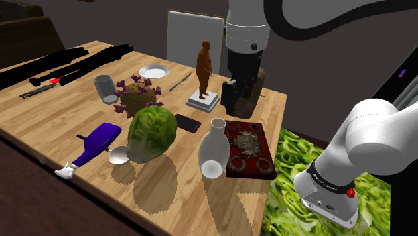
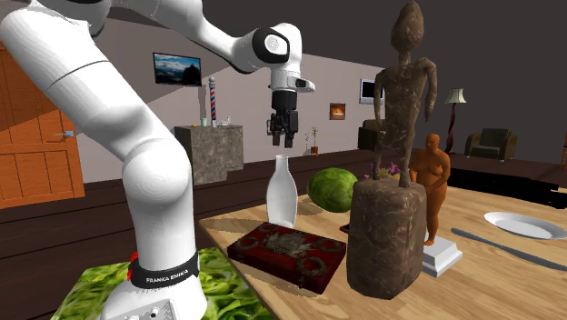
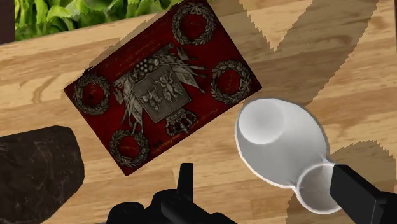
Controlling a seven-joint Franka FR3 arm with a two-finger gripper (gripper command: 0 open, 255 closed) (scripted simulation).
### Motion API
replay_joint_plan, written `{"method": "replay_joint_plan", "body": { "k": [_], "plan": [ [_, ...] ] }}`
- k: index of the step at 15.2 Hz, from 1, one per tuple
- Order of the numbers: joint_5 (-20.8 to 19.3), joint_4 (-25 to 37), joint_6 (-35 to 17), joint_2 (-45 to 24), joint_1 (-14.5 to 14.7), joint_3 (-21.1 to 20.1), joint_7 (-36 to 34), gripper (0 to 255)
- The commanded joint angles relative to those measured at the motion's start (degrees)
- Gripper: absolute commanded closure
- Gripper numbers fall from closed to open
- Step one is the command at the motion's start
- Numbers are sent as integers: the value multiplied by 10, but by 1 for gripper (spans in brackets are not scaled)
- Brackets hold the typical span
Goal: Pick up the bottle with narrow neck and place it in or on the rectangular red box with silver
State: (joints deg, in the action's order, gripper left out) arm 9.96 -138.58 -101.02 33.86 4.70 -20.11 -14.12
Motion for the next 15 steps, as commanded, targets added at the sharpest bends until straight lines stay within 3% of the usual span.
{"method": "replay_joint_plan", "body": {
  "k": [1,4,12,15],
  "plan": [
    [12,5,-23,-25,5,-24,-28,0],
    [23,18,-59,-71,9,-59,-66,0],
    [29,-31,-122,-85,12,-71,-68,0],
    [29,-31,-122,-85,12,-71,-68,0]
  ]
}}
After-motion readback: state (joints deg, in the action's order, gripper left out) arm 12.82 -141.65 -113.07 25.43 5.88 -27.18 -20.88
